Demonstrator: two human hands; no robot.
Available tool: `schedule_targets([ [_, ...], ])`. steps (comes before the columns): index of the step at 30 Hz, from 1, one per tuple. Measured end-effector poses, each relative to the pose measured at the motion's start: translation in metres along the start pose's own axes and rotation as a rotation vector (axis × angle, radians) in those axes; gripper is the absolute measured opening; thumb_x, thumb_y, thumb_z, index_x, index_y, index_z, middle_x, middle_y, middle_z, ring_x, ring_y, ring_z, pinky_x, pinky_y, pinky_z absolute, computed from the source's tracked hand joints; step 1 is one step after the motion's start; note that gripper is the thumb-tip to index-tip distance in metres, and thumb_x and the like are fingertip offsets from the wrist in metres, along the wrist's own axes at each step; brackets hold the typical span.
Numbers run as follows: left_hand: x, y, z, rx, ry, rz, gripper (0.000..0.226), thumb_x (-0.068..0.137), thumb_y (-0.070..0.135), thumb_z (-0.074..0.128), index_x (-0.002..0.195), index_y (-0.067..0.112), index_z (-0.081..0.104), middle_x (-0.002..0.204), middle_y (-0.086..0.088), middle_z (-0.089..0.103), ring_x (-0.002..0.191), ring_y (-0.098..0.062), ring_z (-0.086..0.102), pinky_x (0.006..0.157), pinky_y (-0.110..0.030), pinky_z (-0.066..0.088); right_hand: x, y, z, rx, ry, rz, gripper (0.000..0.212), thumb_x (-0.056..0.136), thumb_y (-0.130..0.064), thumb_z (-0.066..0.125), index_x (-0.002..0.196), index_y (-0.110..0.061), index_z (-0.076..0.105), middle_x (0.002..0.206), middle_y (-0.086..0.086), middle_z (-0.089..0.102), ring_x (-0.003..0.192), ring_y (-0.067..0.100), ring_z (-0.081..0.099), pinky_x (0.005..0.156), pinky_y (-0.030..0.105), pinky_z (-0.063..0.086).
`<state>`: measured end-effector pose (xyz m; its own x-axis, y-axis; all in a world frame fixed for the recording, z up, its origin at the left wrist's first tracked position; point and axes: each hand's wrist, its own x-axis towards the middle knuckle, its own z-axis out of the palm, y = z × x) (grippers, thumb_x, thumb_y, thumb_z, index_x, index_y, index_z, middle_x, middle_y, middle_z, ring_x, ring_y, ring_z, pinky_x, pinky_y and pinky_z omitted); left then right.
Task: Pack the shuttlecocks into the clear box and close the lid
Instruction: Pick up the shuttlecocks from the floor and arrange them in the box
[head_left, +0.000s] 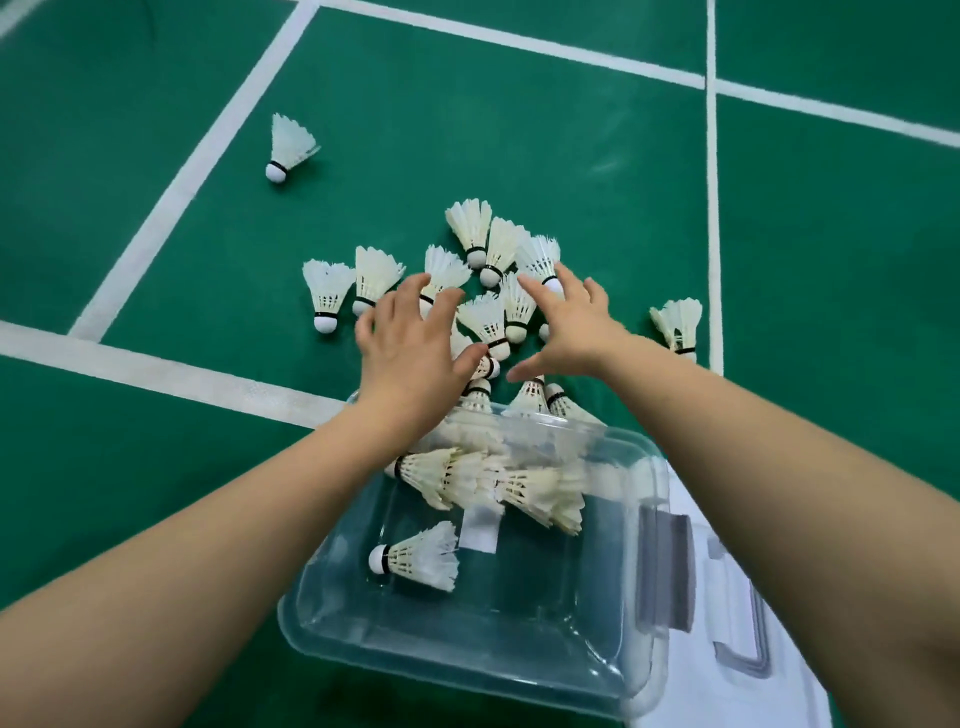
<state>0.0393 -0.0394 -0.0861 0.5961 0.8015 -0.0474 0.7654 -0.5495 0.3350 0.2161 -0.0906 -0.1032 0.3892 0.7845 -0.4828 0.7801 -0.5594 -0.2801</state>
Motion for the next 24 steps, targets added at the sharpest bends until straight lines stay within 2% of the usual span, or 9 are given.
schedule_targets([
  [3, 0.003, 0.000, 0.004, -0.044, -0.006, -0.063, 0.059, 0.088, 0.051, 0.046, 0.139, 0.028, 0.029, 0.150, -0.005, 0.018, 0.136, -0.026, 0.018, 0.111, -0.047, 0.014, 0.030, -0.008, 0.004, -0.038, 0.008, 0.034, 0.116, 0.058, -0.055, 0.079, 0.141, -0.049, -0.001, 0.155, -0.007, -0.021, 0.142, 0.035, -0.017, 0.108, 0.068, 0.016],
  [6, 0.003, 0.003, 0.005, -0.075, 0.000, -0.071, 0.058, 0.089, 0.051, 0.043, 0.140, 0.029, 0.026, 0.150, -0.005, 0.018, 0.136, -0.026, 0.017, 0.111, -0.046, 0.015, 0.058, -0.004, 0.010, -0.098, 0.001, 0.064, 0.122, 0.053, -0.064, 0.077, 0.141, -0.049, -0.006, 0.154, -0.002, -0.026, 0.141, 0.040, -0.017, 0.111, 0.064, 0.015],
  [9, 0.001, 0.001, 0.007, -0.063, 0.009, -0.062, 0.057, 0.090, 0.050, 0.041, 0.140, 0.028, 0.026, 0.150, -0.005, 0.019, 0.136, -0.025, 0.018, 0.110, -0.045, 0.016, 0.073, -0.003, 0.019, -0.108, -0.008, 0.087, 0.121, 0.050, -0.066, 0.077, 0.141, -0.050, -0.001, 0.154, 0.000, -0.026, 0.142, 0.039, -0.013, 0.111, 0.062, 0.017],
  [12, 0.000, -0.002, 0.009, -0.061, 0.016, -0.070, 0.056, 0.091, 0.049, 0.041, 0.140, 0.028, 0.028, 0.150, -0.005, 0.020, 0.136, -0.025, 0.019, 0.109, -0.044, 0.019, 0.076, -0.005, 0.021, -0.123, 0.047, 0.058, 0.105, 0.053, -0.064, 0.077, 0.139, -0.048, 0.018, 0.155, -0.001, -0.008, 0.140, 0.036, 0.002, 0.105, 0.057, 0.030],
  [16, -0.001, -0.003, 0.011, -0.065, 0.030, -0.063, 0.053, 0.091, 0.047, 0.042, 0.139, 0.027, 0.032, 0.149, -0.007, 0.022, 0.135, -0.026, 0.022, 0.108, -0.043, 0.021, 0.081, -0.003, 0.014, -0.115, 0.106, 0.076, 0.082, 0.057, -0.066, 0.073, 0.127, -0.039, 0.040, 0.141, 0.005, 0.019, 0.130, 0.035, 0.018, 0.096, 0.054, 0.036],
  [18, -0.002, -0.004, 0.012, -0.059, 0.048, -0.049, 0.053, 0.090, 0.048, 0.039, 0.138, 0.027, 0.034, 0.148, -0.007, 0.025, 0.133, -0.027, 0.026, 0.106, -0.044, 0.024, 0.083, -0.002, 0.015, -0.089, 0.093, 0.115, 0.079, 0.057, -0.065, 0.074, 0.123, -0.035, 0.043, 0.137, 0.007, 0.023, 0.126, 0.037, 0.021, 0.096, 0.051, 0.036],
  [22, -0.003, -0.003, 0.013, -0.059, 0.040, -0.039, 0.051, 0.091, 0.044, 0.044, 0.138, 0.027, 0.034, 0.147, -0.006, 0.025, 0.131, -0.025, 0.027, 0.105, -0.043, 0.025, 0.085, -0.005, 0.015, -0.072, 0.017, 0.153, 0.084, 0.057, -0.062, 0.076, 0.129, -0.037, 0.041, 0.137, 0.009, 0.024, 0.127, 0.038, 0.021, 0.095, 0.049, 0.037],
  [24, -0.003, -0.002, 0.013, -0.045, 0.033, -0.041, 0.051, 0.091, 0.044, 0.042, 0.138, 0.027, 0.033, 0.148, -0.005, 0.024, 0.132, -0.024, 0.026, 0.106, -0.042, 0.024, 0.086, -0.009, 0.014, -0.073, 0.000, 0.156, 0.076, 0.060, -0.060, 0.075, 0.124, -0.033, 0.045, 0.129, 0.011, 0.030, 0.124, 0.036, 0.024, 0.092, 0.048, 0.041],
])
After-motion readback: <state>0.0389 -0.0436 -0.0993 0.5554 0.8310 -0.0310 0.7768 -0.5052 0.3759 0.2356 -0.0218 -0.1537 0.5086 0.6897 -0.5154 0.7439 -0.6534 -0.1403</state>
